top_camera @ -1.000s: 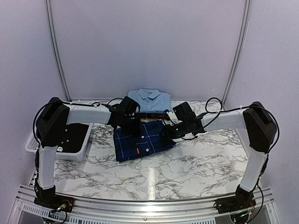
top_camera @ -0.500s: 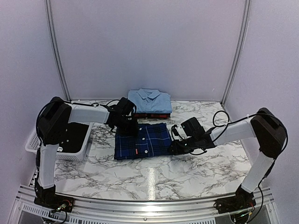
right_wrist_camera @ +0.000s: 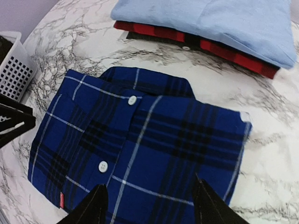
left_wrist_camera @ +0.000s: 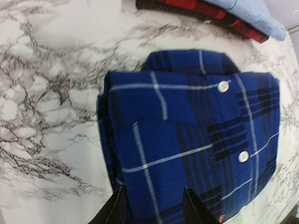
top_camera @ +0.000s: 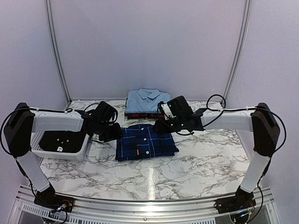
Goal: Fold and stack the long sleeve shirts
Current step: Adjust the square-folded shirt at the center of the board, then move the square-folded shirt to the center of the board.
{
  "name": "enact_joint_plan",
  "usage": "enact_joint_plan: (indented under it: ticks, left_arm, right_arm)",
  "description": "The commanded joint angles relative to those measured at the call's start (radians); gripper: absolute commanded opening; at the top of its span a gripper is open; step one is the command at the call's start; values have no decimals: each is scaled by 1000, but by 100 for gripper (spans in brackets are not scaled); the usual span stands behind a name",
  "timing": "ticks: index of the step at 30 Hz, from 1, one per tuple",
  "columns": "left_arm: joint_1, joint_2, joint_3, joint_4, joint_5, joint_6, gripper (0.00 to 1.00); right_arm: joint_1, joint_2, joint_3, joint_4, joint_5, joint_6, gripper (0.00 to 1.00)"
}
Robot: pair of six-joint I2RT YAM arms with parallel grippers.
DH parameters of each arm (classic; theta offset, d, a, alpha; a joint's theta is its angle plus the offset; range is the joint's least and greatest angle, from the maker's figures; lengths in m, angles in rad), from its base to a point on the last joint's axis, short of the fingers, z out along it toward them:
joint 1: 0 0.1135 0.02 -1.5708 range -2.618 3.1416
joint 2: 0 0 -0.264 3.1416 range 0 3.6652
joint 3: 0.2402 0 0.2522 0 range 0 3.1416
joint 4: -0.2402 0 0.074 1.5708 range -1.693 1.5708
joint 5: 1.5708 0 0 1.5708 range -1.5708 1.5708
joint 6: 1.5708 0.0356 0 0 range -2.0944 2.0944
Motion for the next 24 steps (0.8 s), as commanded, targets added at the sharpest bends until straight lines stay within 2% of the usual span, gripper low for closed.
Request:
enact_joint_plan:
  ticks: [1,6,11,15,24]
  left_arm:
    - [0,-32,-69,-11,30,-16,45]
    - [0,-47,-107,4,75,-11,50]
    - [0,-37,-127,21,87,-8,54]
    - [-2,-26,-129,43,127,3,56]
    - [-65,18,-107,69,180,16,56]
  right_arm:
    - [46,165,151,-76,142,-85,63]
    - [53,307,248,-101,224,-122,73]
    - [56,354,218,-138,276,-111,76]
    - [56,291,102,-120,287,-75,78]
    - [91,73,-152,-80,211,39,78]
